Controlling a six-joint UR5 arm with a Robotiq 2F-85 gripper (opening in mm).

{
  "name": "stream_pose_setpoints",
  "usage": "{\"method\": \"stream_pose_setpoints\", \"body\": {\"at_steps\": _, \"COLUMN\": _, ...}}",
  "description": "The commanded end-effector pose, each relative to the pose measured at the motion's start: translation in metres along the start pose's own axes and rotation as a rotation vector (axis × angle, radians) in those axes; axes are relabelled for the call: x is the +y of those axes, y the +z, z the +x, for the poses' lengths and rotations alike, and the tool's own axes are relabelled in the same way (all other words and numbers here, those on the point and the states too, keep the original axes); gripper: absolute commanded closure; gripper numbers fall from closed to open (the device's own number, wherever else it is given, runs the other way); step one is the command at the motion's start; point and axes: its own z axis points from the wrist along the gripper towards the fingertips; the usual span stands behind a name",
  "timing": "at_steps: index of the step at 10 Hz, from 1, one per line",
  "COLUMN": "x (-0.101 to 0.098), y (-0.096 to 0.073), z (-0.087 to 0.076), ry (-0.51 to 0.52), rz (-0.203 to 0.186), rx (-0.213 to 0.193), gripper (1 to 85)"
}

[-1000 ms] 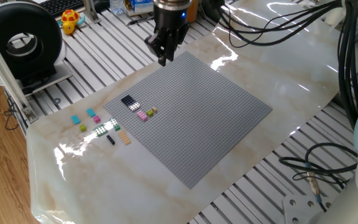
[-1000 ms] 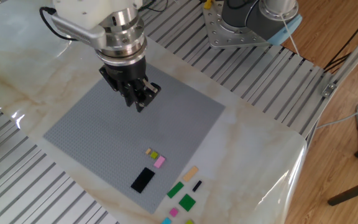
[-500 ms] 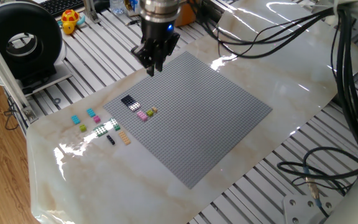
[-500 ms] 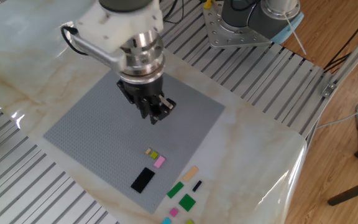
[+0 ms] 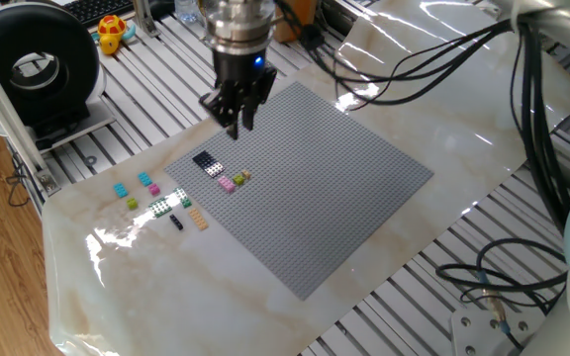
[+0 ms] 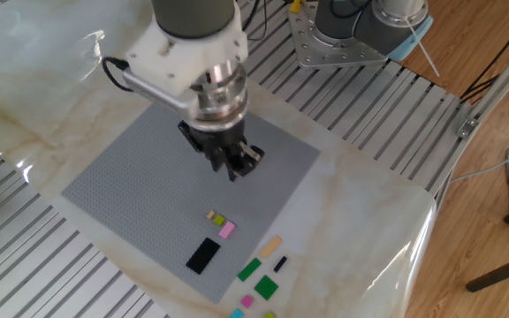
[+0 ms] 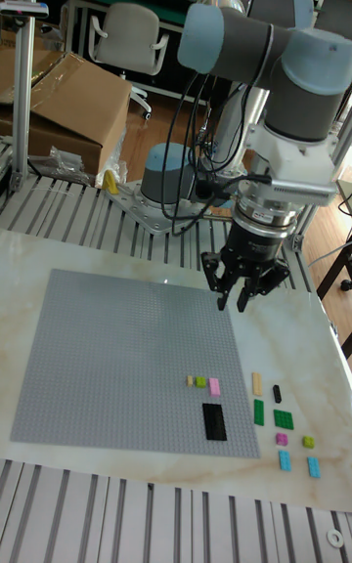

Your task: Stack small Lego blocks randomly, one at a time

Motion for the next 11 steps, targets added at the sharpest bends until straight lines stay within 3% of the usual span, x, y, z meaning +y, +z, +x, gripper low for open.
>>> {"method": "stream_pose_setpoints", "body": {"at_steps": 1, "x": 0.032, "y": 0.022, "z": -0.009, "ry": 0.040, "rz": -0.002, "rx": -0.012, "gripper": 51.3}}
{"method": "stream_pose_setpoints", "body": {"at_steps": 2, "x": 0.027, "y": 0.016, "z": -0.006, "ry": 0.028, "rz": 0.003, "rx": 0.000, "gripper": 51.3}}
{"method": "stream_pose_setpoints", "body": {"at_steps": 4, "x": 0.034, "y": 0.016, "z": 0.004, "ry": -0.003, "rz": -0.024, "rx": 0.039, "gripper": 51.3}}
{"method": "stream_pose_setpoints", "body": {"at_steps": 6, "x": 0.034, "y": 0.017, "z": 0.001, "ry": -0.018, "rz": -0.022, "rx": 0.027, "gripper": 51.0}}
{"method": "stream_pose_setpoints", "body": {"at_steps": 9, "x": 0.041, "y": 0.045, "z": -0.013, "ry": -0.005, "rz": 0.001, "rx": 0.008, "gripper": 52.3}}
{"method": "stream_pose_setpoints", "body": {"at_steps": 11, "x": 0.040, "y": 0.043, "z": -0.013, "ry": -0.008, "rz": 0.004, "rx": 0.009, "gripper": 52.3}}
